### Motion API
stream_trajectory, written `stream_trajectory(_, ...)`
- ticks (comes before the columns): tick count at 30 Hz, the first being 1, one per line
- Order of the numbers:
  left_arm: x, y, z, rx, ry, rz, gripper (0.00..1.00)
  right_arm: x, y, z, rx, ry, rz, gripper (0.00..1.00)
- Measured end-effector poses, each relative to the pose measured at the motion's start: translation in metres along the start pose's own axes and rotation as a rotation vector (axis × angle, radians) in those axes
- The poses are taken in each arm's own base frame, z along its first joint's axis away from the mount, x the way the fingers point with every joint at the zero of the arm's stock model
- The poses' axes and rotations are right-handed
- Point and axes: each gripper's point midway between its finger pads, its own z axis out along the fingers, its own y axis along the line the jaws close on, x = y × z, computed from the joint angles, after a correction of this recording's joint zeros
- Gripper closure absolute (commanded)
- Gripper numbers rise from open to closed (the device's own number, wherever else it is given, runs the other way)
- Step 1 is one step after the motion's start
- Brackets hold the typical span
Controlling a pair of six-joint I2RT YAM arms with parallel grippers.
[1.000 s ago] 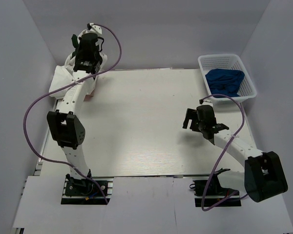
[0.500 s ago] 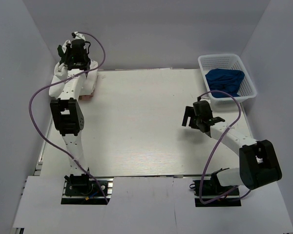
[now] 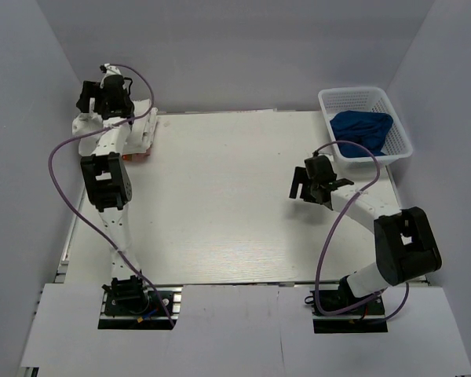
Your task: Fold and stack the t-shirts
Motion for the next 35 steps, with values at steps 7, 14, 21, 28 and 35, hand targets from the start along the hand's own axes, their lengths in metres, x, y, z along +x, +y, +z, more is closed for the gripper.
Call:
stream_trajectory(7,-0.001,0.008,0.002,-0.022,-0.010,-0.057,0.00,-0.006,0.002,-0.005,-0.008,-0.024,0.021,0.10)
stream_trajectory(14,-0.004,-0.017,-0.038,0.139,0.034,-0.117,0.00,-0.011,0.000,-0.046,-0.098,-0.146,0.052,0.10)
stream_trajectory(21,-0.024,-0.042,-0.127,0.450,0.122,-0.268,0.00,0.011,-0.009,-0.070,-0.168,-0.232,0.087,0.10)
stream_trajectory(28,0.011,-0.041,-0.339,0.940,0.082,-0.483,0.00,0.039,-0.010,-0.068,-0.220,-0.215,0.122,0.10)
stream_trajectory(35,0.105,-0.067,-0.430,1.239,0.182,-0.548,0.00,0.042,-0.004,-0.069,-0.285,-0.268,0.157,0.10)
